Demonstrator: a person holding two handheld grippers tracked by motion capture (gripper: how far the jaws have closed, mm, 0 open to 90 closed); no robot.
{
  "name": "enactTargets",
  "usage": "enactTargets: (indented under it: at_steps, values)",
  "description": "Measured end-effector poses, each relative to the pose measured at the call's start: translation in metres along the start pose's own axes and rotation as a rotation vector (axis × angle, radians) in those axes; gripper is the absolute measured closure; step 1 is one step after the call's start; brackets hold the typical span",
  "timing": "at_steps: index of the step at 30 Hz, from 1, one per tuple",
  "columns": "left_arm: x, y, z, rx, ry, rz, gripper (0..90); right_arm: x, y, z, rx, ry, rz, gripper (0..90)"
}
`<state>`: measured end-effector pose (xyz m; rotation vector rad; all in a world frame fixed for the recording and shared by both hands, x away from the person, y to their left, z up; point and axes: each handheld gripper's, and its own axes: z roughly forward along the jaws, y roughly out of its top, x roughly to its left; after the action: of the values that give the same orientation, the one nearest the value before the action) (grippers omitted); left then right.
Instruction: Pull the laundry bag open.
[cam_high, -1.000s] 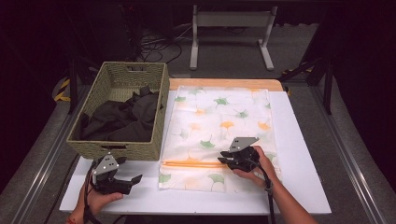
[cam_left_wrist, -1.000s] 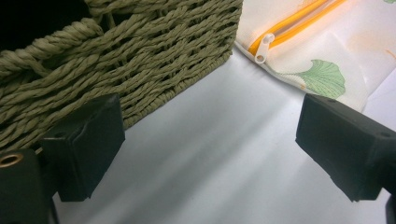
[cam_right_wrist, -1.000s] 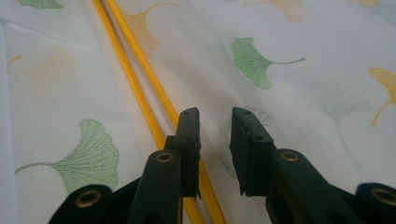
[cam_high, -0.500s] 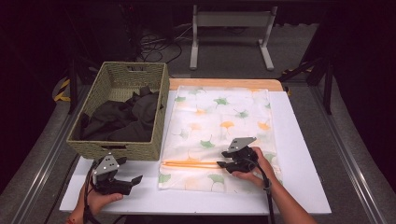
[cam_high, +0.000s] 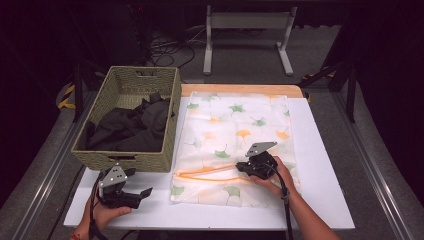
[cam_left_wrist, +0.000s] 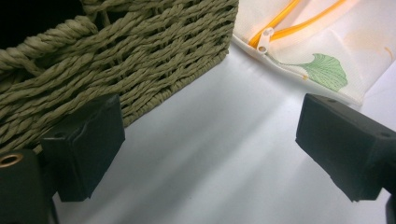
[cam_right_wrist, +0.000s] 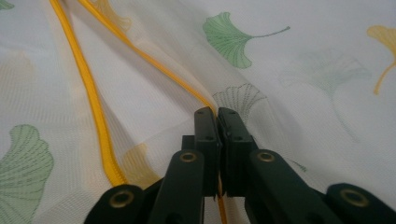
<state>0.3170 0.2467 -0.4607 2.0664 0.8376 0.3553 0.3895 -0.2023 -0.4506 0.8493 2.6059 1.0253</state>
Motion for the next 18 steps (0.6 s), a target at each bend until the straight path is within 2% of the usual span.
enactTargets:
  at_steps: [2,4,9,18]
  values:
    - [0.0,0.0,-0.001,-0.007,0.003,0.013,8.9,0.002,0.001,0.0,0.003,-0.018,-0.019,88.8]
    - [-0.001,0.0,-0.001,-0.01,0.002,0.002,8.9,0.005,0.004,-0.003,-0.014,-0.037,-0.035,88.8]
    - [-0.002,0.0,-0.002,-0.012,0.003,0.021,8.9,0.01,0.013,-0.018,-0.086,-0.071,-0.049,89.0]
    - [-0.005,0.001,-0.007,-0.024,0.02,0.045,8.8,0.013,0.021,-0.03,-0.141,-0.1,-0.056,88.9]
